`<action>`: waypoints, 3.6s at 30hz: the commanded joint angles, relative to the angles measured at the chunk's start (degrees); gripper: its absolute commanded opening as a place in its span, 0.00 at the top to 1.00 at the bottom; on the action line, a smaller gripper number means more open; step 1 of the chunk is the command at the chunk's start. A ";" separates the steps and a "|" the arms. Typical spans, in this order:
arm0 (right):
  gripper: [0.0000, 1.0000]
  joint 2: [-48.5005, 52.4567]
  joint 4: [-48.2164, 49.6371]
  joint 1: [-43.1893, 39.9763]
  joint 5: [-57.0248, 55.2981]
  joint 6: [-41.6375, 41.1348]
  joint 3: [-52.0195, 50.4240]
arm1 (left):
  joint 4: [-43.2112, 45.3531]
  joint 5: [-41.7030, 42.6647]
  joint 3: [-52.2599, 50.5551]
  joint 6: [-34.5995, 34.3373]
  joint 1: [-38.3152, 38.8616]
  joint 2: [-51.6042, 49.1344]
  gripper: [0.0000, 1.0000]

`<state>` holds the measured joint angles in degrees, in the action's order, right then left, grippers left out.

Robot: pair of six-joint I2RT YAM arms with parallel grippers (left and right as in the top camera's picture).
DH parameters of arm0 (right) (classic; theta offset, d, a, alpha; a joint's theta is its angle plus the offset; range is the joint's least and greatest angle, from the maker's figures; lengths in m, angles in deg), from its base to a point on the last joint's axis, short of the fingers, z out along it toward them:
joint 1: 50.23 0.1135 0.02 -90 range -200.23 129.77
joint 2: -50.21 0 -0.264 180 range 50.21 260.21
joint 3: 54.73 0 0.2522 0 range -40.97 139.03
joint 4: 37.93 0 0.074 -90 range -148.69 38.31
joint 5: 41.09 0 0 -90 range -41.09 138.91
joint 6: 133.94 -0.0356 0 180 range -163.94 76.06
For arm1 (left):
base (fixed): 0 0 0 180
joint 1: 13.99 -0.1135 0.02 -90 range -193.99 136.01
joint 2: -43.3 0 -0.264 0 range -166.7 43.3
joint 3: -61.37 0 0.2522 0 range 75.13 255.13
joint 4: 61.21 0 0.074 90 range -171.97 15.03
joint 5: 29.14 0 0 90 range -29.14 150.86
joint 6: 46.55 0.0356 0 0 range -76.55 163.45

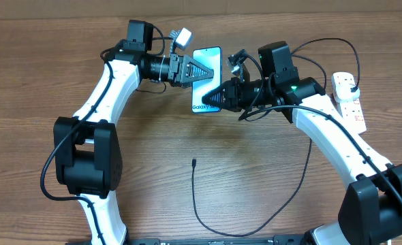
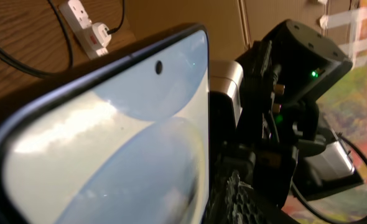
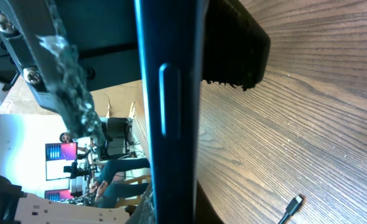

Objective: Plug charger to phone and switch on socket

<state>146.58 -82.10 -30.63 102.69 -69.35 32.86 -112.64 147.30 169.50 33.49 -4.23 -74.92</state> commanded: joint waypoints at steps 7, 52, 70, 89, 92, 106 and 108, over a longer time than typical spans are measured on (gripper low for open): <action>0.96 -0.90 6.47 0.81 1.22 -1.64 0.37 | 0.68 4.17 7.58 -7.61 1.14 1.77 0.50; 0.95 -0.90 26.51 -7.67 18.12 -12.17 0.39 | 24.41 3.50 9.20 -23.91 1.51 15.96 0.89; 0.93 -0.92 26.05 -5.79 9.70 -16.81 0.39 | 24.44 1.70 9.20 -23.15 3.32 15.96 0.96; 0.16 -0.92 8.79 -10.23 13.75 -4.17 0.39 | -15.28 -29.62 9.14 -8.28 1.90 10.88 0.96; 0.16 -0.92 -4.85 -10.23 4.85 3.96 0.39 | -22.38 -36.11 9.11 -6.75 1.90 9.84 0.96; 0.17 -0.92 -30.08 -5.18 -23.37 4.07 -0.70 | -33.00 -52.28 8.85 -6.27 1.95 3.39 0.96; 0.17 -0.92 -29.81 -3.34 -24.26 2.58 -1.42 | -33.40 -51.43 8.85 -5.57 1.92 2.36 0.96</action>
<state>145.32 -112.22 -36.25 82.03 -64.80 32.75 -145.73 95.61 177.19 25.93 -2.24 -71.05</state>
